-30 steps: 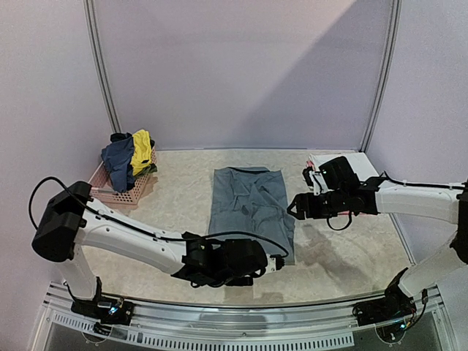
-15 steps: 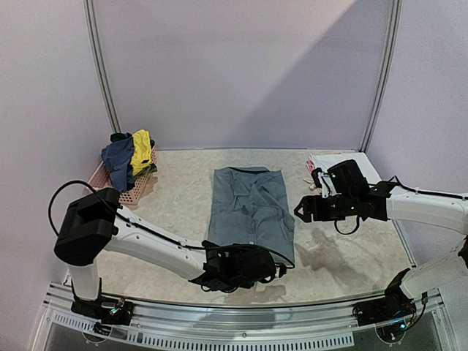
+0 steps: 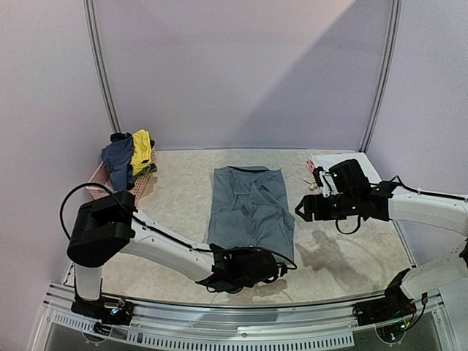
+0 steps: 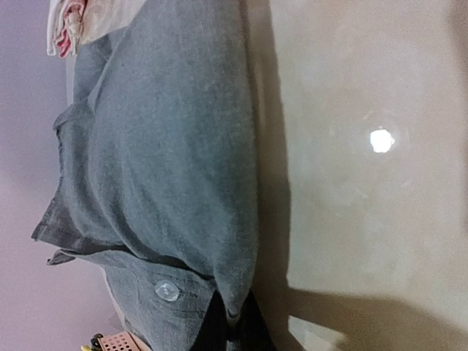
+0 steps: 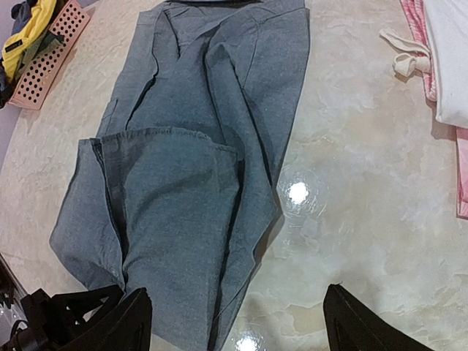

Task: Fold and stack the mixed laundry pile
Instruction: Pick up the 2/3-rectangle-folded shirt from the center of the board.

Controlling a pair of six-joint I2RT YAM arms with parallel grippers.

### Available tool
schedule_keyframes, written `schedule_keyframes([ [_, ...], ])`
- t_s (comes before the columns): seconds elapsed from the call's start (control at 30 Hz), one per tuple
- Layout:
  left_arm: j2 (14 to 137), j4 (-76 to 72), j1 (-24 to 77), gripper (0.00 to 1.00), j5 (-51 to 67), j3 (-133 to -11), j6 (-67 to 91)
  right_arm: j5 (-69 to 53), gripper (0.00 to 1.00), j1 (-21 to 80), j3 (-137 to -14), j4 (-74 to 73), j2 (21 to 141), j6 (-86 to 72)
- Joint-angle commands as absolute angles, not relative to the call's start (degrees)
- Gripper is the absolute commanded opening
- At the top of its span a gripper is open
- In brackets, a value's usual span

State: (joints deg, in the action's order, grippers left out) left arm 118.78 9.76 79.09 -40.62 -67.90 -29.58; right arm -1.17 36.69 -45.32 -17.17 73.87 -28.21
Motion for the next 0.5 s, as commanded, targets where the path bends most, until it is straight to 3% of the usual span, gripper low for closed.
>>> schedule_keyframes([
  [0.0, 119.35, 11.1, 79.05, 0.0, -39.11, -67.66, -28.8, -1.04, 0.82, 36.56, -46.28, -18.04, 73.44, -27.45],
  [0.17, 116.72, 16.31, 82.04, 0.0, -37.95, -68.24, -25.37, -4.06, 0.81, 36.5, -48.7, -18.21, 74.39, -26.51],
  [0.47, 109.74, 30.29, 87.59, 0.0, -32.97, -70.07, -16.26, -15.96, 0.62, 39.21, -54.36, -15.76, 81.46, -22.36],
])
